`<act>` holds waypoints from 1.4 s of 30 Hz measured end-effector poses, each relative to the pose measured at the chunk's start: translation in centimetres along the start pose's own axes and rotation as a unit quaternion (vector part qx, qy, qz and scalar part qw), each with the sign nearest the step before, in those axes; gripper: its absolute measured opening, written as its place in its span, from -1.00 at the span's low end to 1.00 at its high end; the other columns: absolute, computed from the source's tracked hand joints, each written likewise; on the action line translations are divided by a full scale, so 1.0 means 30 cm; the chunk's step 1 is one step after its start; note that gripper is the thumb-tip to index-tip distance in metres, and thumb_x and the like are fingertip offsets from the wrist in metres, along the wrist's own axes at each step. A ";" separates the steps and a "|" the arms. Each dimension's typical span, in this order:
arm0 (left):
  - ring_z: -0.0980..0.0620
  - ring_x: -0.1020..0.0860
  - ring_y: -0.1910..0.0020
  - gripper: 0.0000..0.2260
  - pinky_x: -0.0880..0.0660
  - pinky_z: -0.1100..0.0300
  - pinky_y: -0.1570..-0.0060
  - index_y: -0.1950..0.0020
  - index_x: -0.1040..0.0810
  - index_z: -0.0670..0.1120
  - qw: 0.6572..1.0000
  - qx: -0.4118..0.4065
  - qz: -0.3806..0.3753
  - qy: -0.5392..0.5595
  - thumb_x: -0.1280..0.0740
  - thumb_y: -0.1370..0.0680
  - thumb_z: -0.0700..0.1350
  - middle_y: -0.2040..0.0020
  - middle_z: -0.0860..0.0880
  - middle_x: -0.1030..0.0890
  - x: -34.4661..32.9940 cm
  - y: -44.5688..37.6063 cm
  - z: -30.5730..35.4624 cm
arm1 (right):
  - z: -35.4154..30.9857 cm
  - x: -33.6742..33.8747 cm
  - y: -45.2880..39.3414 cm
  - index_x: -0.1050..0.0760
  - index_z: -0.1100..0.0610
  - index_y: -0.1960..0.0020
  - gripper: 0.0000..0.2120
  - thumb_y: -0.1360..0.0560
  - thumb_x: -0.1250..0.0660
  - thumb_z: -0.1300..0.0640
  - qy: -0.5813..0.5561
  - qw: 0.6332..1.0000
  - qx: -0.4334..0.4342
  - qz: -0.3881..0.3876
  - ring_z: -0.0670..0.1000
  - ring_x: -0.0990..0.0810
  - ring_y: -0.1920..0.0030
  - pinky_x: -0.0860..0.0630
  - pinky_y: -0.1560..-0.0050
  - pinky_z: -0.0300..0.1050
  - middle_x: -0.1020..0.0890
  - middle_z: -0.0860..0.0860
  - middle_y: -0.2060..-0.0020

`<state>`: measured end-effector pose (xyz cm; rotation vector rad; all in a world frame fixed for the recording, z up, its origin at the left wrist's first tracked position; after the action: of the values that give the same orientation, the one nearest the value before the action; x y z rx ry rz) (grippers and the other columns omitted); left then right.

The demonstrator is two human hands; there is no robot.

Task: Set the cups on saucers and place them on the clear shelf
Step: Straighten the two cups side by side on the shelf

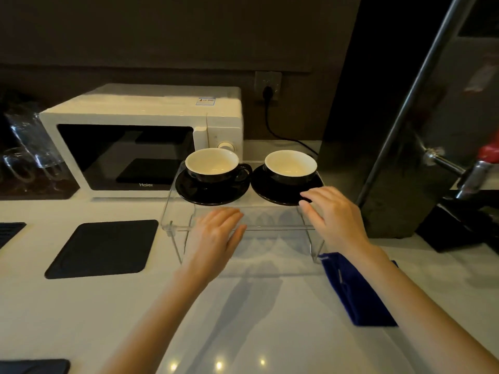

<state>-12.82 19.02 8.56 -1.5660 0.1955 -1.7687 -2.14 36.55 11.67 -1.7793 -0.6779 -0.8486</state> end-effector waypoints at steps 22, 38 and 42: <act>-0.03 -0.63 -0.06 -0.50 -0.50 0.10 -0.06 -0.06 -0.63 -0.12 0.998 0.031 -0.018 -0.055 0.01 -0.57 0.12 -0.05 -0.09 -0.68 -0.078 -0.019 0.033 | 0.006 -0.074 -0.034 -0.59 0.14 0.06 -0.73 -0.43 -0.35 -0.06 -0.036 0.996 -0.080 0.022 0.04 -0.54 0.03 -0.39 -0.04 -0.09 -0.65 0.06 0.10; -0.04 -0.63 -0.05 -0.50 -0.49 0.10 -0.06 -0.06 -0.63 -0.13 0.998 0.038 -0.025 -0.042 0.02 -0.57 0.13 -0.05 -0.10 -0.67 -0.082 -0.020 0.036 | 0.068 -0.061 0.013 -0.61 0.21 0.00 -0.76 -0.42 -0.39 0.07 -0.106 0.988 -0.103 0.037 0.05 -0.54 0.03 -0.39 0.14 -0.31 -0.64 0.13 0.09; -0.03 -0.63 -0.06 -0.50 -0.48 0.10 -0.07 -0.07 -0.63 -0.12 0.998 0.046 -0.036 -0.039 0.01 -0.57 0.13 -0.06 -0.09 -0.67 -0.082 -0.019 0.038 | 0.074 -0.055 0.010 -0.61 0.21 -0.02 -0.75 -0.42 -0.38 0.07 -0.122 0.985 -0.117 0.037 0.04 -0.53 -0.01 -0.29 0.14 -0.44 -0.64 0.13 0.04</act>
<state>-12.13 21.34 7.21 -1.5887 0.0204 -1.7426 -2.38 38.44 9.64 -2.1315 -0.6858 -0.6869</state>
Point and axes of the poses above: each hand's wrist, its own y-axis away from the middle knuckle, its own x-axis out of the back of the hand, z = x × y, the point moved 7 cm from there along -y, towards the middle knuckle
